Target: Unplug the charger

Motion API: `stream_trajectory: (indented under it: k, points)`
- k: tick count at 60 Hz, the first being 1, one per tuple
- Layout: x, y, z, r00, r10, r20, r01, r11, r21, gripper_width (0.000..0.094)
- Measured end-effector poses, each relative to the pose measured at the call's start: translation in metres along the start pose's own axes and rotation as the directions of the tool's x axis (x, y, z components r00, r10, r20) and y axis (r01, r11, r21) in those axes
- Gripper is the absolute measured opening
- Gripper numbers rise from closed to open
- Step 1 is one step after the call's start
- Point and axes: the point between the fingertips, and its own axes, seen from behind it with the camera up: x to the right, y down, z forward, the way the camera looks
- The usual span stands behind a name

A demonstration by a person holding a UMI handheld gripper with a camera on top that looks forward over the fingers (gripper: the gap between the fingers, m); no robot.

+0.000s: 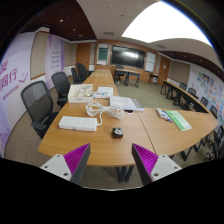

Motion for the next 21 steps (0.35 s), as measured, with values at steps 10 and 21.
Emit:
stream_trajectory:
  k: [10,21]
  points:
    - [-0.002,0.003,-0.024,1.000,-0.002,0.009,0.002,1.000,0.008,0.0852]
    - [-0.003,0.003,-0.031,1.000,-0.008,0.018,0.007,1.000,0.010,0.0854]
